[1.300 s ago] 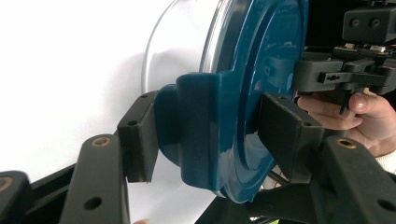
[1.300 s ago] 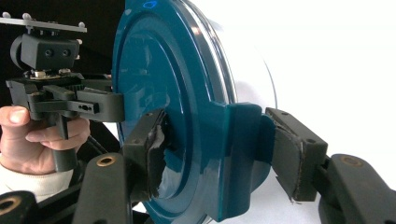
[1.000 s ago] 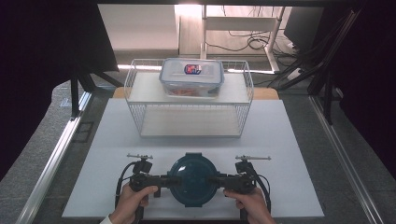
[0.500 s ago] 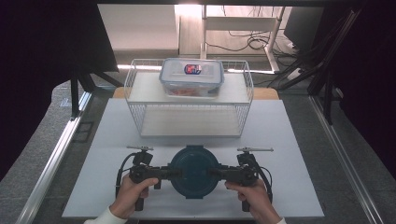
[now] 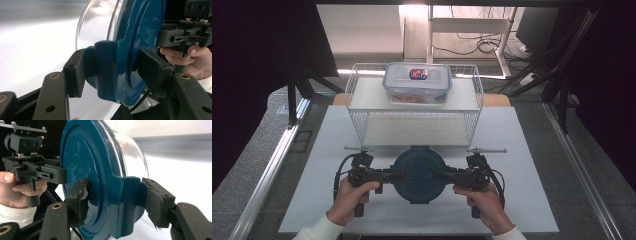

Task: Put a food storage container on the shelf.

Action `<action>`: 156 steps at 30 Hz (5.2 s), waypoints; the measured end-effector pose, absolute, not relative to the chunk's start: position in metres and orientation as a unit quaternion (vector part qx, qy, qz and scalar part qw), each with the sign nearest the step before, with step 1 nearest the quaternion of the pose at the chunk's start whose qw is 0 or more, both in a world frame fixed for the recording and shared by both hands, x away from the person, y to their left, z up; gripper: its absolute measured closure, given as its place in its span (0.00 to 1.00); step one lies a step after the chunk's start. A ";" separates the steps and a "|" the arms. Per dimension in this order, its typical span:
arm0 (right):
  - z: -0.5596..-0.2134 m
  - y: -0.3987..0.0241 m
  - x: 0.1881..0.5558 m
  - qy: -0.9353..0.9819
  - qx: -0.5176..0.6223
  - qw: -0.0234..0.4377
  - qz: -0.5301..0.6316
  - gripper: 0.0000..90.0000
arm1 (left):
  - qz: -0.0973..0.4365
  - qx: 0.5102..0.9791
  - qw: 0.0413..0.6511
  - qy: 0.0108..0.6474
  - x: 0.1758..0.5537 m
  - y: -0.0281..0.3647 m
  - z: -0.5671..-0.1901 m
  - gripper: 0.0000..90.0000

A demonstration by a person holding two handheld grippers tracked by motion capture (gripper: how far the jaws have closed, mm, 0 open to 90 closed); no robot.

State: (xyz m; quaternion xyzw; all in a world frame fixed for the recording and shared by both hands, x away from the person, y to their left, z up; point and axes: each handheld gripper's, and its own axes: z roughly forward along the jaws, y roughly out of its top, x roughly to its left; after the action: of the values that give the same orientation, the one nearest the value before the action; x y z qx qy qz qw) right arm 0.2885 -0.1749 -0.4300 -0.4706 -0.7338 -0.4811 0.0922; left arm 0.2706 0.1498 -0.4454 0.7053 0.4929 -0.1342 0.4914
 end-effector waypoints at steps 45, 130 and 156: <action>-0.330 -0.163 0.319 -0.748 -0.429 0.038 -0.505 0.45 | -0.090 0.704 0.534 0.459 0.302 0.161 -0.353 0.46; -0.211 -0.137 0.454 -0.742 -0.419 0.032 -0.523 0.45 | -0.065 0.719 0.527 0.449 0.440 0.188 -0.226 0.46; -0.252 -0.135 0.514 -0.669 -0.514 0.114 -0.525 0.39 | -0.145 0.642 0.536 0.529 0.501 0.192 -0.265 0.38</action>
State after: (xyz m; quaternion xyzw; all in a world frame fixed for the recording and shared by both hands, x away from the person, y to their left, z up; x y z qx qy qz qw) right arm 0.5136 -0.1352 -0.2515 -0.5140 -0.6686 -0.5253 0.1137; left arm 0.5010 0.1922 -0.2648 0.6415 0.5291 -0.1448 0.5363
